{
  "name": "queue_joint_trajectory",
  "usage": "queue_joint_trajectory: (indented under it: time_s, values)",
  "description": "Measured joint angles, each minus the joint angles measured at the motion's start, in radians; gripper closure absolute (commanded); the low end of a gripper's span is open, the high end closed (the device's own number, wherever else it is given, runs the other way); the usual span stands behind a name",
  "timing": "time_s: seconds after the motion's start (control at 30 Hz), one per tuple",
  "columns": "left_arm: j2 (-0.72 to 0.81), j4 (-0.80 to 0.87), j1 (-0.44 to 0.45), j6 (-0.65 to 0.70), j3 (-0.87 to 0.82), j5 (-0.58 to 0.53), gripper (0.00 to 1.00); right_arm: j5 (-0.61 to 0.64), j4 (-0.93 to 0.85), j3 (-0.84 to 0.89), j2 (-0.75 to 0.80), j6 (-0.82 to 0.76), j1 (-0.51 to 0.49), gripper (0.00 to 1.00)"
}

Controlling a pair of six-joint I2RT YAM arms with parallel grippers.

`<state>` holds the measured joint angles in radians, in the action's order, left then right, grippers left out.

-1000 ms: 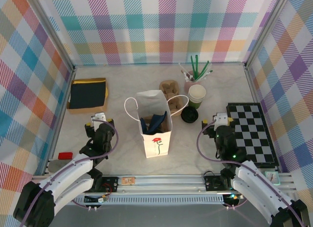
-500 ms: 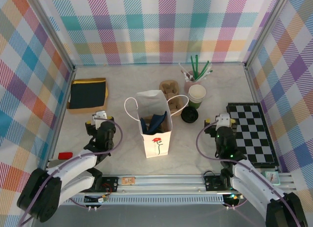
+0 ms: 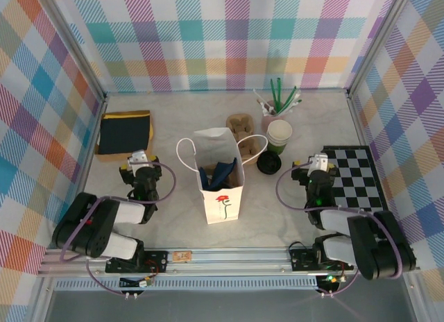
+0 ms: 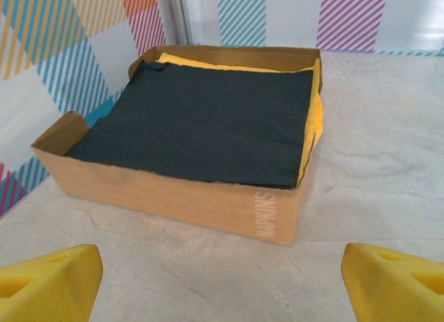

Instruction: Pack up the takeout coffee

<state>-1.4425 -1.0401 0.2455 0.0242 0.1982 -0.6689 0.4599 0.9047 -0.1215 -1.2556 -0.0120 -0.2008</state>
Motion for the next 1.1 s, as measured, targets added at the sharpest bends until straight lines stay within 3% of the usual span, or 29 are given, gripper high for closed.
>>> queue_joint_trajectory:
  time_s: [0.13,0.37,0.73,1.1]
  values:
    - [-0.071,-0.138,0.0,0.002,-0.024,0.018,0.11,-0.01,0.109,-0.014,-0.074,-0.007,0.006,0.01]
    - [-0.077,-0.232,0.0,0.011,-0.041,0.055,0.11,-0.034,0.248,-0.032,-0.167,-0.023,0.018,0.01]
    - [-0.077,-0.254,0.0,0.033,-0.049,0.118,0.0,-0.082,0.413,-0.003,-0.26,-0.037,0.018,0.01]
    - [-0.077,-0.274,0.0,0.049,-0.063,0.175,0.0,-0.122,0.445,0.011,-0.259,-0.056,0.018,0.01]
